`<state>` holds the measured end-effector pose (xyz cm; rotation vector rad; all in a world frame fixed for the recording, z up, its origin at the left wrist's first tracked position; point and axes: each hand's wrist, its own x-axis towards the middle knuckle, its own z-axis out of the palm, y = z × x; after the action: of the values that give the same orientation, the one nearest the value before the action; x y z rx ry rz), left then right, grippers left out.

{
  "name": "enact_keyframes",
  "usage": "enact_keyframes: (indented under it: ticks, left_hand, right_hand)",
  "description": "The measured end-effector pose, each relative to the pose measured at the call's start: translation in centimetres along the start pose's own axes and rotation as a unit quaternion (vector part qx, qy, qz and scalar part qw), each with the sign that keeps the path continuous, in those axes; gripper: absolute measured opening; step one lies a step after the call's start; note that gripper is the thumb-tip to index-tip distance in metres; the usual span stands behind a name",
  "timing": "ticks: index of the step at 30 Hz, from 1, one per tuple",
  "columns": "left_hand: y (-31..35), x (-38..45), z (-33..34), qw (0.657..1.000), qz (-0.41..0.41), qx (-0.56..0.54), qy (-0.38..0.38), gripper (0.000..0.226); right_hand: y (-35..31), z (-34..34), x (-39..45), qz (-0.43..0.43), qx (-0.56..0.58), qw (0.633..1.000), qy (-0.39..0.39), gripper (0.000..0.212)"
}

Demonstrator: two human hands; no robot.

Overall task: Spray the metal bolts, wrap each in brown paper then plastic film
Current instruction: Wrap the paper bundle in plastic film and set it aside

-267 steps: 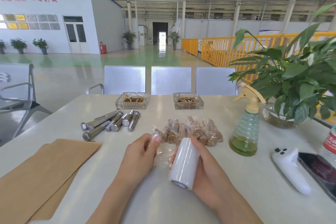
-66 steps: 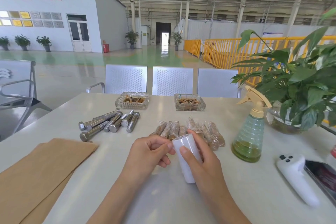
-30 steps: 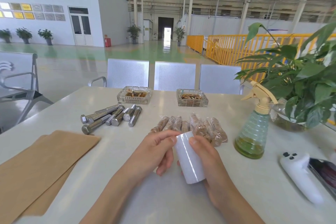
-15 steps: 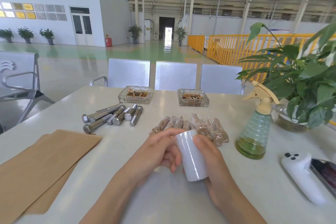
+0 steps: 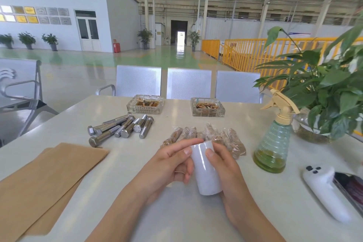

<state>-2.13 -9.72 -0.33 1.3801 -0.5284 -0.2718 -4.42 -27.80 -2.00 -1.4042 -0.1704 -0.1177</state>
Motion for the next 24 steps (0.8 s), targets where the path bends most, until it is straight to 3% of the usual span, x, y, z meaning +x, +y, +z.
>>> enact_keyframes:
  ticks: [14, 18, 24]
  left_hand:
    - [-0.15, 0.10, 0.28, 1.000, -0.005, 0.001, 0.017, 0.036]
    - [-0.36, 0.21, 0.59, 0.996, 0.011, 0.071, 0.059, 0.034]
    - [0.08, -0.08, 0.49, 0.999, 0.021, 0.040, -0.007, 0.032]
  right_hand:
    - [-0.33, 0.25, -0.06, 0.036, 0.007, 0.999, -0.004, 0.043]
    - [-0.50, 0.21, -0.11, 0.043, 0.032, 0.998, -0.022, 0.037]
    - [-1.03, 0.06, -0.18, 0.074, 0.078, 0.994, -0.037, 0.041]
